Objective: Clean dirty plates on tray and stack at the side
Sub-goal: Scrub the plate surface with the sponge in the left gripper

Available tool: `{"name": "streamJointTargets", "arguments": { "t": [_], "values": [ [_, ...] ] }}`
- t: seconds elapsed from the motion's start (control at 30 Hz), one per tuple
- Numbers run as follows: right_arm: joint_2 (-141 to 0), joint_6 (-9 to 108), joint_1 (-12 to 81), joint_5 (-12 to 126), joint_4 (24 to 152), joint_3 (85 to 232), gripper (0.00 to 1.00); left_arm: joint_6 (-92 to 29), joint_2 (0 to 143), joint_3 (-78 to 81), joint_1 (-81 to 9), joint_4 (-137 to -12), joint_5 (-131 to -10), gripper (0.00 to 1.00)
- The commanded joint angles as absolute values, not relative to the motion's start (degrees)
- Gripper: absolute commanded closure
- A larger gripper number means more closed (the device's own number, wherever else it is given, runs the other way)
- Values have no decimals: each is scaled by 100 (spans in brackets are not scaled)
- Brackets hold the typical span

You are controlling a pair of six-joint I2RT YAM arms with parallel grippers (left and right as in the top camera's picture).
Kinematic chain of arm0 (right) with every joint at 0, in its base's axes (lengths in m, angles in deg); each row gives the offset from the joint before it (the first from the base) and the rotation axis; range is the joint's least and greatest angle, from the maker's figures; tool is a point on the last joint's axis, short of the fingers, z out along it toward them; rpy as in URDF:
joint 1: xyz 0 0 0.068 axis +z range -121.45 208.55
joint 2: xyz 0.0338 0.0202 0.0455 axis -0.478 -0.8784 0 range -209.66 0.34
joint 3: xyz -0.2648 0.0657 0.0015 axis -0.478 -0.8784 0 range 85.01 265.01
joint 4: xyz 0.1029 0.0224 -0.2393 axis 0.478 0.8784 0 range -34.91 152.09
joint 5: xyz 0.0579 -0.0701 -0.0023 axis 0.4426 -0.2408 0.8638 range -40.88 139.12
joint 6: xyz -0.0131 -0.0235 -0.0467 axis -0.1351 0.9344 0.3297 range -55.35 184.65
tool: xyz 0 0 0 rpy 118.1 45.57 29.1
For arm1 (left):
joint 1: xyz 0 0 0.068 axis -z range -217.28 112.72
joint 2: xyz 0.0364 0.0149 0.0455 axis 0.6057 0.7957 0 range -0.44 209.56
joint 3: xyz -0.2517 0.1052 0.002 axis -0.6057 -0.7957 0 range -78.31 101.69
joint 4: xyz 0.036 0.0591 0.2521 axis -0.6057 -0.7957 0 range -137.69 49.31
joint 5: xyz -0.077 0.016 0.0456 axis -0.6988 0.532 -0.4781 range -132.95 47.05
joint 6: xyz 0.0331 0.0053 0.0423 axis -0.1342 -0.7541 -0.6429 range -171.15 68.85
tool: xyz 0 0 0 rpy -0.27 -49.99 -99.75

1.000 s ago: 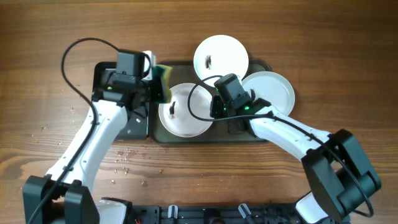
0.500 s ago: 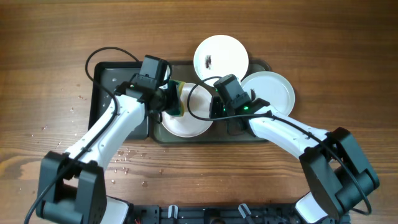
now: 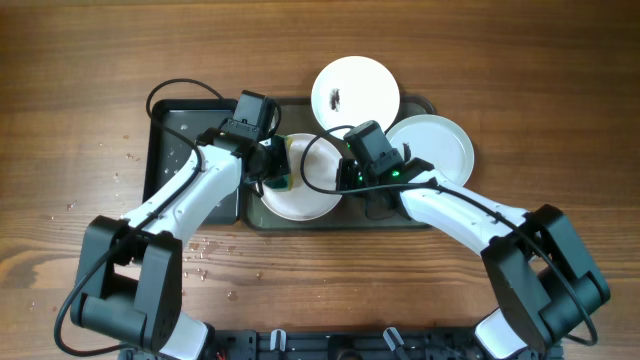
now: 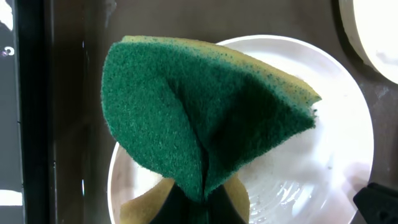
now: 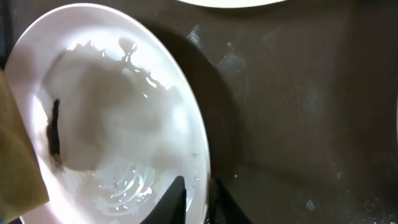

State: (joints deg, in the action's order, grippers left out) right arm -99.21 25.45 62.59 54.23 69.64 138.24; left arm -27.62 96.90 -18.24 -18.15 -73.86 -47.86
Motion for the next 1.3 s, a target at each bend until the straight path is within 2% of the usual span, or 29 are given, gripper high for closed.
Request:
{"name": "streamJointTargets", "arguments": {
  "t": [0.0,0.23,0.3,0.87,1.27],
  "values": [
    [-10048,2501,6273,5539,6973,13776,90,-2668,9719,-1832,-1799,-7353,-4672,96],
    [-10148,2392,6273,5512,6964,13776,86,-2670,9719,-1832,-1799,-7331,-4668,96],
    [-10146,2390,6273,5515,6942,13776,96,-2692,9719,-1832,-1801,-7336,-4663,96],
    [-10146,2313,6273,5512,6890,13776,96,-2705,10359,-1832,-1801,-7264,-4545,96],
    [-10146,2313,6273,5512,6828,13776,96,-3149,10846,-1832,-1801,-7305,-5710,96]
  ]
}}
